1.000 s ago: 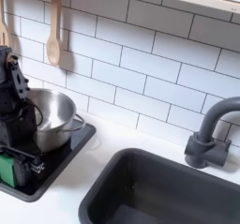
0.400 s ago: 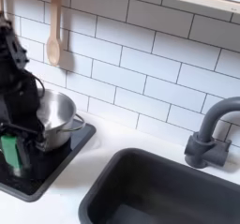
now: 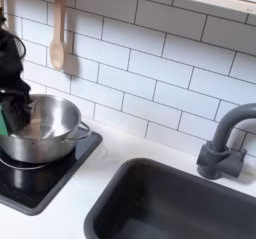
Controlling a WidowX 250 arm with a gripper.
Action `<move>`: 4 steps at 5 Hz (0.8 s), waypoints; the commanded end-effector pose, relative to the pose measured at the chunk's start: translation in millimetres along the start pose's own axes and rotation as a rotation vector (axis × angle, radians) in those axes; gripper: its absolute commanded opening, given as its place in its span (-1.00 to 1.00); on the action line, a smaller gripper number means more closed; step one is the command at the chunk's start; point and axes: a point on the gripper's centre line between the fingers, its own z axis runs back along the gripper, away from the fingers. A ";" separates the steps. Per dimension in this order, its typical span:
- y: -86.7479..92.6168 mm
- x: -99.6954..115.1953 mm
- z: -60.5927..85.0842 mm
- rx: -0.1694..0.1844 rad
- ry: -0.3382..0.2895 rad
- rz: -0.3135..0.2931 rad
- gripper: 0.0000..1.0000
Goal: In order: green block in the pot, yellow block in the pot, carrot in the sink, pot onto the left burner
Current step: 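Put the green block in the pot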
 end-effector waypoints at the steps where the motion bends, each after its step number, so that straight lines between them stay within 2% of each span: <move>1: 11.0 32.1 -4.3 0.001 -0.006 0.056 -1.00; 2: 7.6 43.7 -14.5 -0.011 -0.008 0.070 -1.00; 3: -4.3 50.2 -32.6 -0.004 0.010 0.028 -1.00; 4: -9.5 55.6 -41.1 0.009 0.009 0.017 -1.00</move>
